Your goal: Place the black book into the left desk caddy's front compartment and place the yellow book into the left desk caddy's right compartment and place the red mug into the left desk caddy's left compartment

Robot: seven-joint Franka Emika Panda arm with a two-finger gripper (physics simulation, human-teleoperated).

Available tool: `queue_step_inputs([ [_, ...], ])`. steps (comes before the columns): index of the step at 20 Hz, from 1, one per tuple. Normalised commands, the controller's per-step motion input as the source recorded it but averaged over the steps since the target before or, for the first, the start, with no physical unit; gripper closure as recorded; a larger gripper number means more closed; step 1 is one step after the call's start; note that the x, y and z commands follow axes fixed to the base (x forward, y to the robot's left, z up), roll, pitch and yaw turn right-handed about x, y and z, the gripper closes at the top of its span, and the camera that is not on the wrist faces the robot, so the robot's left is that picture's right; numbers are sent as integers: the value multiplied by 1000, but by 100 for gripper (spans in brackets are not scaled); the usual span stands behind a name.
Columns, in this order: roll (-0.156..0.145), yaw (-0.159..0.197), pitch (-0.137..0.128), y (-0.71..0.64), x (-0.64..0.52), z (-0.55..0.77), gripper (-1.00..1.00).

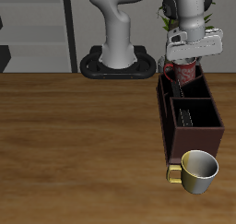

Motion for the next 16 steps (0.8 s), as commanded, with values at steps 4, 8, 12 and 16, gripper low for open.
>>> queue_step_inputs([
  [4, 27, 12, 46, 74, 83, -254, 100],
  [8, -2, 41, 31, -39, 82, -242, 100],
  [12, 14, 3, -14, 37, -4, -79, -100],
  [16, 69, -18, 23, 279, -10, 47, -100],
])
